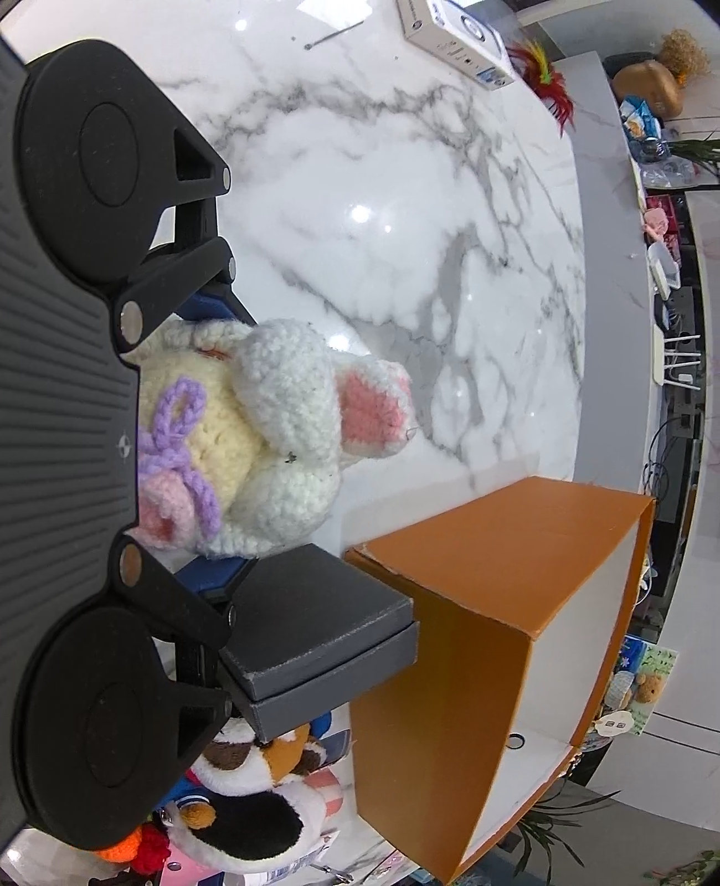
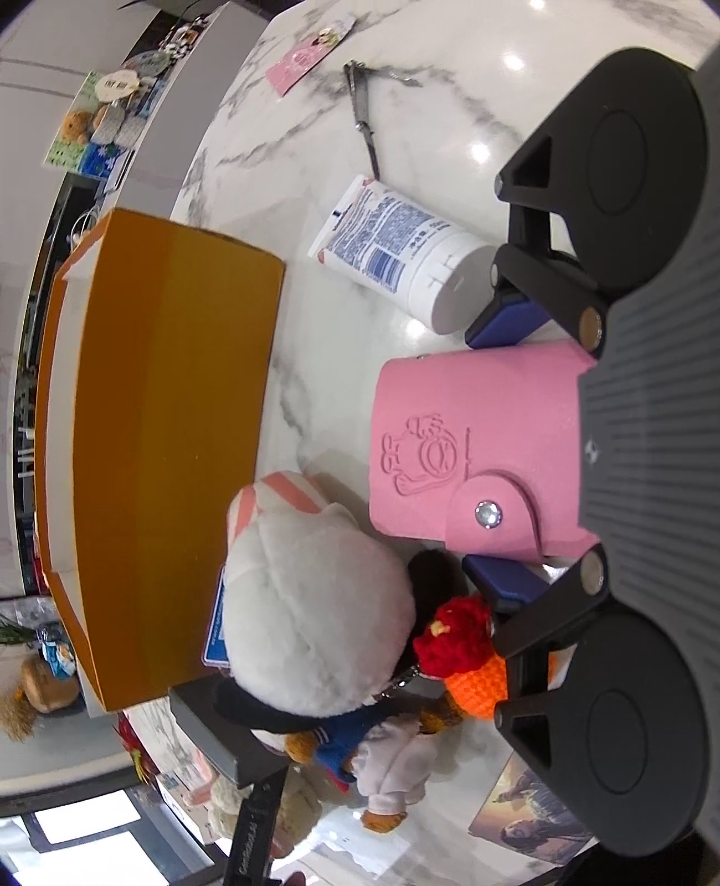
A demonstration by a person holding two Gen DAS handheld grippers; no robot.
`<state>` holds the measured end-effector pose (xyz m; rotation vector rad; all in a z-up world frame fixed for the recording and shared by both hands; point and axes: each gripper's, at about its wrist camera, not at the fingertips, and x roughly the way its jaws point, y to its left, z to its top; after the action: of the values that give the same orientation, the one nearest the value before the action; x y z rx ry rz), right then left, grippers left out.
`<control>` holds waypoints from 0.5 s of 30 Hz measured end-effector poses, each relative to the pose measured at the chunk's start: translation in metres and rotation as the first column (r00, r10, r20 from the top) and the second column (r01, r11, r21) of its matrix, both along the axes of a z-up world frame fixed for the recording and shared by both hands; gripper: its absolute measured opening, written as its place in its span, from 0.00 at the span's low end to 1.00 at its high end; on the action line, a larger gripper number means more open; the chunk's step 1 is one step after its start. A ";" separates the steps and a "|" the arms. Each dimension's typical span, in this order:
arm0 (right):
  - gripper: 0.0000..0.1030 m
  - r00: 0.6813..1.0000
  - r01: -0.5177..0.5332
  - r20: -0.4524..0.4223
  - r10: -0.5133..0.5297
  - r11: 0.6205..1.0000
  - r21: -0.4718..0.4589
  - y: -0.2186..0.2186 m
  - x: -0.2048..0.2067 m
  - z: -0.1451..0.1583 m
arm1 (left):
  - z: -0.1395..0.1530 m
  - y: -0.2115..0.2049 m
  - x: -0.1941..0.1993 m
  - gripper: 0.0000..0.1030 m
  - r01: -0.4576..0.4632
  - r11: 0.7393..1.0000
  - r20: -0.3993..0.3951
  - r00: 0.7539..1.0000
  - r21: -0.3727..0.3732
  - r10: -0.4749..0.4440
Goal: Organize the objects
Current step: 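Grasp the cream crocheted bunny with left gripper while right gripper grasps the pink wallet, then lift the bunny with left gripper while right gripper carries the pink wallet toward the orange box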
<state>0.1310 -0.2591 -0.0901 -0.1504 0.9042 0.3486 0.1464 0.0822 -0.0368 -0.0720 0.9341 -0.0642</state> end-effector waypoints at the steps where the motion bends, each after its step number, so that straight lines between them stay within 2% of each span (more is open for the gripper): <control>1: 0.77 1.000 0.010 0.000 -0.010 1.000 0.002 -0.001 -0.001 0.001 | 0.002 0.001 -0.001 0.89 -0.004 1.000 0.005 1.000 0.003 0.004; 15: 0.77 0.996 0.081 0.021 -0.082 0.996 0.037 -0.015 -0.015 0.017 | 0.026 0.007 -0.014 0.88 -0.025 1.000 0.041 0.999 -0.011 0.026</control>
<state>0.1155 -0.2739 -0.0733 -0.0835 0.8787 0.2872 0.1323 0.0891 -0.0108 -0.0917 0.8919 -0.0468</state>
